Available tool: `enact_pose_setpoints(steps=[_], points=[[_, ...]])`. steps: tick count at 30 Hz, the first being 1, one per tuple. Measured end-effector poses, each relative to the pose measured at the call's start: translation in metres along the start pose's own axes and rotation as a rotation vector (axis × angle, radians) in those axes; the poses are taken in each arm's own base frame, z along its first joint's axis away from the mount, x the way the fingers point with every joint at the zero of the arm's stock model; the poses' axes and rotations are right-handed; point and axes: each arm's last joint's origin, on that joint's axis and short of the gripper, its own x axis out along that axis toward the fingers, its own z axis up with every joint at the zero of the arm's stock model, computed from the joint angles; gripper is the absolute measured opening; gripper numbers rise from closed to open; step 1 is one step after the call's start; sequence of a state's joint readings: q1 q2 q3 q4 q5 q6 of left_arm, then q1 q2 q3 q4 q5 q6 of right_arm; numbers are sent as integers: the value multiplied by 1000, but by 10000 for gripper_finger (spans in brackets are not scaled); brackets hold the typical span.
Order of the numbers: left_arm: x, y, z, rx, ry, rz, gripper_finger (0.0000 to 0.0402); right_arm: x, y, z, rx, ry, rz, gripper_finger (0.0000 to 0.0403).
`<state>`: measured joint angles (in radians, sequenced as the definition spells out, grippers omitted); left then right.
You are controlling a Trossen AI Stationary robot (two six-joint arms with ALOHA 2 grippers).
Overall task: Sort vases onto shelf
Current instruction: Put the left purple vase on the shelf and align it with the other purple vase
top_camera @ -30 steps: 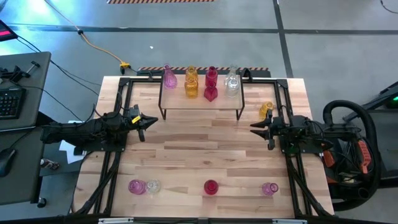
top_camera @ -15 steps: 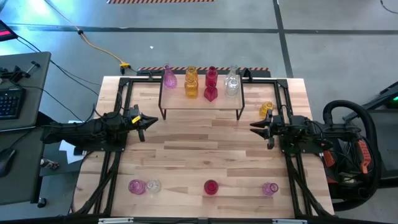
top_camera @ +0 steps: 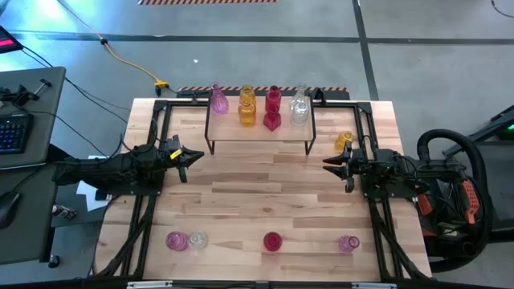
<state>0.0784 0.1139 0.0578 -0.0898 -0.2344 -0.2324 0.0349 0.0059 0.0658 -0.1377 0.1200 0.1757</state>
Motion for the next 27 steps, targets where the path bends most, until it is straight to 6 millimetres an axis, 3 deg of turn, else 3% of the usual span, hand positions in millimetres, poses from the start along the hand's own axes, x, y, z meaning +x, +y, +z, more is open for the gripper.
enact_pose_setpoints(steps=[5, 9, 13, 19, 27], points=[[0, 0, 2, -6, -15, -4, 3, 0, 0, 0, 0, 0, 0, 99], [-3, -2, 11, -225, -69, -37, 3, 0, 0, 0, 0, 1, 0, 99], [-8, -6, 24, -274, -56, -107, 3, 0, 0, 0, 0, 1, 0, 99], [-21, -13, 56, -287, 9, -157, 3, 0, 0, 0, 0, 1, 0, 99], [-40, -20, 107, -306, 219, -66, 3, 0, 0, 0, 0, 1, 0, 99]])
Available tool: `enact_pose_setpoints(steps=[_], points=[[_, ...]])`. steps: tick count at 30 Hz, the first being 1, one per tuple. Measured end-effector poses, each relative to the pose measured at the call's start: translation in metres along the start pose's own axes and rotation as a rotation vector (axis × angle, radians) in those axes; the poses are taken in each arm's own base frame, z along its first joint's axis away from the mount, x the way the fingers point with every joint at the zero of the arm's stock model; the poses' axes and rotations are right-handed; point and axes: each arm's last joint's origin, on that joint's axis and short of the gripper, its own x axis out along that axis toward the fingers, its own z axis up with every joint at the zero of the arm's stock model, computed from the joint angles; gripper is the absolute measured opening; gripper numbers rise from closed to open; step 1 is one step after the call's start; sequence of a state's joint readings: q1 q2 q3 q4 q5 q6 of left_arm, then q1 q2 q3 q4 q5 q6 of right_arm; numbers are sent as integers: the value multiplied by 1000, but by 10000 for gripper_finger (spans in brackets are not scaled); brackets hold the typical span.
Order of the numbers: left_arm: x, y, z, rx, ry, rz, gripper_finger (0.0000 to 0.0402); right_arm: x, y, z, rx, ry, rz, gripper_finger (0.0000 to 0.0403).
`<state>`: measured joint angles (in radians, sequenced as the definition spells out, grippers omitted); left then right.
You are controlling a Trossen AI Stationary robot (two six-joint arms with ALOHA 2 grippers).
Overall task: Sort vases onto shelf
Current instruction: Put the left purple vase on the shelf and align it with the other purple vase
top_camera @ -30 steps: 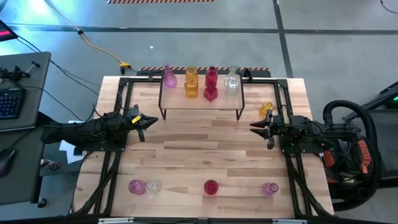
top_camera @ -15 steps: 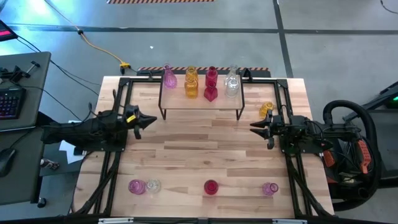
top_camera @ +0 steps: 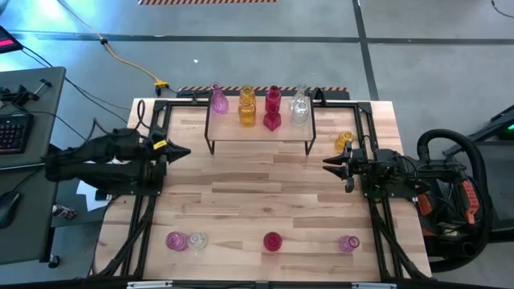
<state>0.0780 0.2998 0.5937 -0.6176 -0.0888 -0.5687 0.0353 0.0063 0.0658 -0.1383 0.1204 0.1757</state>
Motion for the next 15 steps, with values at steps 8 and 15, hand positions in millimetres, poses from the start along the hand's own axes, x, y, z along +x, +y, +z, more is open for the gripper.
enact_pose_setpoints(steps=[8, 15], points=[[-16, -25, 41, -77, 284, 195, 3, 0, 0, 0, 0, 0, 0, 99], [-6, -42, 63, -115, 506, 286, 3, 0, 0, 0, 0, 0, 0, 99]])
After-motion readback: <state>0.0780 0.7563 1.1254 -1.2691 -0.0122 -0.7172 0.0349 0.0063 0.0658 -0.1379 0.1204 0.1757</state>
